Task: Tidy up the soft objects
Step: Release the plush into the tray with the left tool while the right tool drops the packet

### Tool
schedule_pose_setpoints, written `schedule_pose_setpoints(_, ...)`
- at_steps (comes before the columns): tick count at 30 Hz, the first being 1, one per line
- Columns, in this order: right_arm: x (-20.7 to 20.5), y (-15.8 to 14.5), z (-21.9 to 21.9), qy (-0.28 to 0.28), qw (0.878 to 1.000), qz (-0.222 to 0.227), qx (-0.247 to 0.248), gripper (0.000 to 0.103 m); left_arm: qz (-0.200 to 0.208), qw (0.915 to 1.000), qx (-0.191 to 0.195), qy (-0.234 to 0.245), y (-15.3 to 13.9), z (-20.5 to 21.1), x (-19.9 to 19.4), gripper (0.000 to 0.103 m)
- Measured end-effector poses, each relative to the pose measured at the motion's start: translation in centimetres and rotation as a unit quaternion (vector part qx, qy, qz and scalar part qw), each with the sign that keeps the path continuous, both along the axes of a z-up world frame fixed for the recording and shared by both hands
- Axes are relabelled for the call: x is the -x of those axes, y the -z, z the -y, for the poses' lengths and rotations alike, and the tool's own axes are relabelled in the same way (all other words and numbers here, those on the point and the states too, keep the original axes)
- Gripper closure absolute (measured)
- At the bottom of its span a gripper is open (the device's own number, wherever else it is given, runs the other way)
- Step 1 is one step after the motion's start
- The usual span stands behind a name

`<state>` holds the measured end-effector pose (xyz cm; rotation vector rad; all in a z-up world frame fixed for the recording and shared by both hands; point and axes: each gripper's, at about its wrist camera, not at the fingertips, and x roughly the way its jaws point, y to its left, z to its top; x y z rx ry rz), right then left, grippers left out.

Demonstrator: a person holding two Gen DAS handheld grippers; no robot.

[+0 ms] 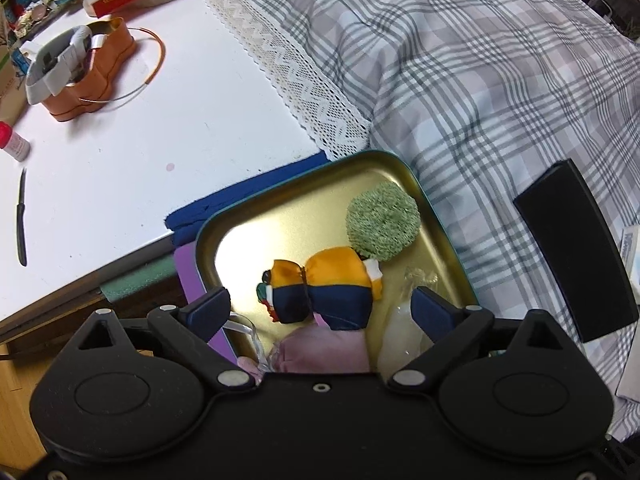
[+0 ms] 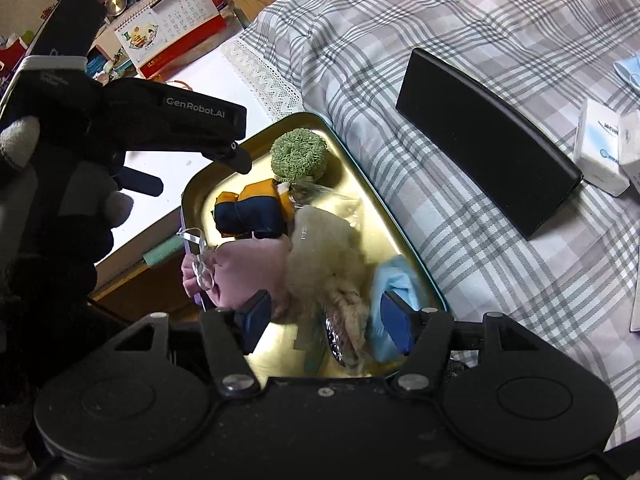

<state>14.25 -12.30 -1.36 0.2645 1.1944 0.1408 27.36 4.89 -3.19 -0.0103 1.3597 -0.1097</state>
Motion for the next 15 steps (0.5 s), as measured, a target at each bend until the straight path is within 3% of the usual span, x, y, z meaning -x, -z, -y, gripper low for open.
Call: schedule_pose_setpoints(15, 2.2, 0.1, 1.4, 0.013, 1.000, -0.010, 0.024, 0.043, 0.029, 0.9990, -0.024, 0.024, -0.3, 1.2, 1.5, 0.010)
